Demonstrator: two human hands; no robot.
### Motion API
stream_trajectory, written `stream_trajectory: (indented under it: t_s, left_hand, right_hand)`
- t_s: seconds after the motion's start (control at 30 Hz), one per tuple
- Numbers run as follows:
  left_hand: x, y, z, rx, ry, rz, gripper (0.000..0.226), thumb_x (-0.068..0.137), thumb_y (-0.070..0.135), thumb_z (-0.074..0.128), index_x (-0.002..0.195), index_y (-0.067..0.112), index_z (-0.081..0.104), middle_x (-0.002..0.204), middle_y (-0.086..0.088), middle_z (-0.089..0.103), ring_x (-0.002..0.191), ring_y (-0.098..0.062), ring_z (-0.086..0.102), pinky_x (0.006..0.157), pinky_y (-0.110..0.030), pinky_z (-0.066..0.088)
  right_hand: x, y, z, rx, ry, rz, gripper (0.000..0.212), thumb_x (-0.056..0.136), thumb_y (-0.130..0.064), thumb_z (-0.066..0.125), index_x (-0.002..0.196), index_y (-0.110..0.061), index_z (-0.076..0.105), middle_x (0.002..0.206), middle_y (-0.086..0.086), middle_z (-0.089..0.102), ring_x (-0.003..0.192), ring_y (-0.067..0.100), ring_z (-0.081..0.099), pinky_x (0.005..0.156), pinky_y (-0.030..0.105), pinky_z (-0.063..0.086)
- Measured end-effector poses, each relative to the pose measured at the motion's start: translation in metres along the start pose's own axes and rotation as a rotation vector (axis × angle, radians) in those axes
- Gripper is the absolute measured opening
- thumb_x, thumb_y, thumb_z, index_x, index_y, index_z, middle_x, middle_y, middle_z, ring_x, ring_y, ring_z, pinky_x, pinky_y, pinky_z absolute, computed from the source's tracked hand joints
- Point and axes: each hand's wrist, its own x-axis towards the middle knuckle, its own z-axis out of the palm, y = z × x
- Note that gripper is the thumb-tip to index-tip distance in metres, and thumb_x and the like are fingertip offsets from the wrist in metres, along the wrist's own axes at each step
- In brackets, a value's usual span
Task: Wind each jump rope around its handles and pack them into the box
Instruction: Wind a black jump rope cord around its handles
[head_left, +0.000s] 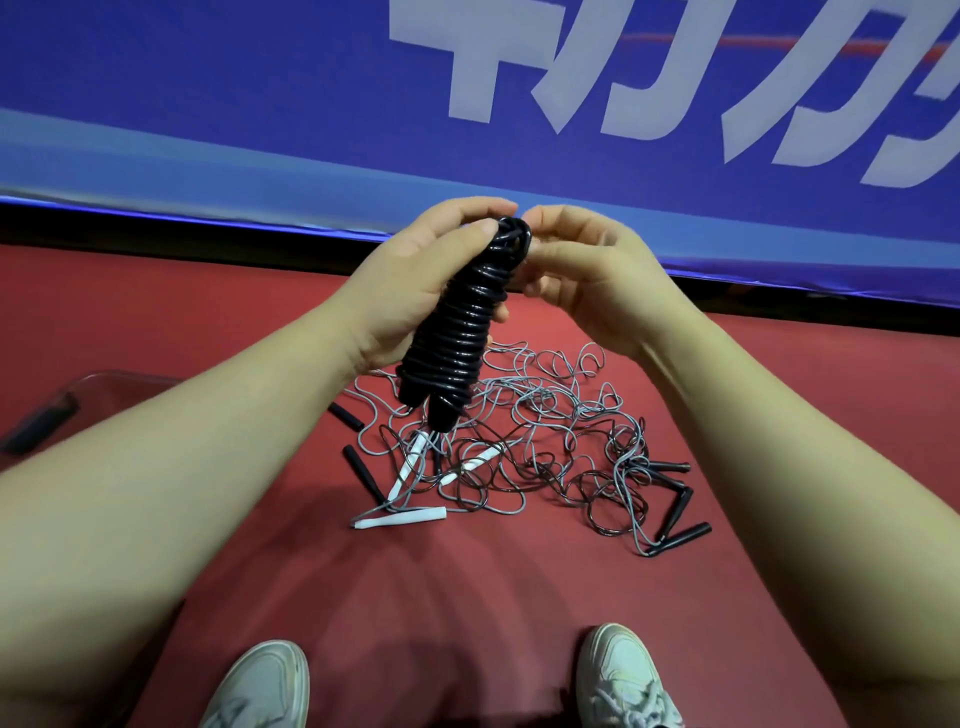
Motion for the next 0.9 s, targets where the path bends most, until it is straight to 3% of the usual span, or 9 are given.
stream_trajectory:
  t_s: [0.1,0.23,0.3,0.43,0.53,0.6,0.7,0.83,0.9]
  left_hand:
    - [-0.001,-0.001,-0.001,0.043,-0.057,0.005,0.023,0.09,0.027,0.048,0.112,0.026,0.055,0.091,0.002,0.062,0.065,-0.017,0.061,0.056,-0.026,0.054]
    - [0.001,-0.005,-0.004,0.044,-0.045,0.003,0.019,0.095,0.01,0.049,0.11,0.021,0.055,0.084,0.004,0.065,0.064,-0.014,0.06,0.056,-0.024,0.052]
    - [0.001,-0.01,-0.006,0.066,-0.01,0.04,0.023,0.087,0.01,0.056,0.107,0.019,0.056,0.083,0.003,0.064,0.063,-0.015,0.059,0.056,-0.024,0.051]
    - [0.001,-0.017,-0.008,0.227,0.07,0.163,0.033,0.079,0.012,0.057,0.111,0.021,0.056,0.097,0.0,0.059,0.074,-0.009,0.061,0.069,-0.022,0.05]
    - [0.0,-0.016,-0.008,0.186,0.056,0.157,0.042,0.082,0.006,0.056,0.123,0.014,0.051,0.103,-0.004,0.057,0.075,-0.006,0.065,0.073,-0.019,0.05]
    - [0.0,-0.016,-0.007,0.128,0.044,0.136,0.039,0.08,0.006,0.055,0.118,0.011,0.053,0.1,-0.005,0.058,0.07,-0.01,0.066,0.071,-0.02,0.051]
    - [0.002,-0.016,-0.003,0.04,0.039,0.122,0.031,0.077,0.006,0.054,0.108,0.011,0.053,0.092,-0.001,0.061,0.066,-0.011,0.064,0.064,-0.021,0.051]
    - [0.008,-0.01,0.0,-0.1,0.084,0.076,0.018,0.088,0.005,0.05,0.103,0.015,0.054,0.08,0.0,0.063,0.06,-0.016,0.06,0.055,-0.026,0.049]
    - [0.009,-0.008,0.001,-0.188,0.125,0.003,0.015,0.092,0.007,0.046,0.102,0.015,0.055,0.074,-0.003,0.063,0.056,-0.019,0.058,0.054,-0.028,0.046]
  right_hand:
    - [0.0,0.002,0.005,0.127,0.067,0.006,0.022,0.087,0.011,0.048,0.083,-0.011,0.053,0.069,0.003,0.062,0.056,0.012,0.058,0.056,0.021,0.05]
    - [-0.001,0.011,0.016,0.313,0.15,0.058,0.029,0.09,0.012,0.042,0.079,-0.014,0.044,0.057,0.0,0.056,0.047,0.008,0.053,0.05,0.018,0.051]
    - [0.0,0.015,0.023,0.356,0.215,0.095,0.03,0.09,0.011,0.042,0.073,-0.014,0.042,0.051,-0.002,0.052,0.043,0.005,0.052,0.047,0.015,0.049]
    - [0.005,0.023,0.031,0.382,0.276,0.18,0.023,0.092,0.004,0.048,0.073,-0.008,0.049,0.052,-0.001,0.052,0.041,0.003,0.051,0.043,0.013,0.045]
    - [0.005,0.027,0.029,0.384,0.257,0.224,0.011,0.092,-0.004,0.055,0.084,-0.01,0.053,0.056,-0.002,0.052,0.043,0.003,0.046,0.041,0.014,0.042]
    - [0.004,0.029,0.028,0.36,0.235,0.221,0.011,0.092,-0.007,0.056,0.082,-0.012,0.054,0.061,-0.002,0.05,0.047,0.003,0.043,0.043,0.014,0.041]
    - [0.002,0.026,0.029,0.241,0.211,0.14,0.017,0.094,-0.002,0.05,0.081,-0.012,0.055,0.065,-0.001,0.05,0.05,0.004,0.046,0.047,0.015,0.044]
    - [0.001,0.016,0.021,-0.135,0.241,-0.081,0.013,0.084,-0.001,0.052,0.08,-0.013,0.054,0.07,0.0,0.057,0.059,0.009,0.057,0.066,0.028,0.053]
    - [-0.002,0.014,0.018,-0.411,0.24,-0.142,0.012,0.078,-0.006,0.055,0.08,-0.017,0.053,0.068,-0.003,0.06,0.06,0.01,0.056,0.07,0.029,0.049]
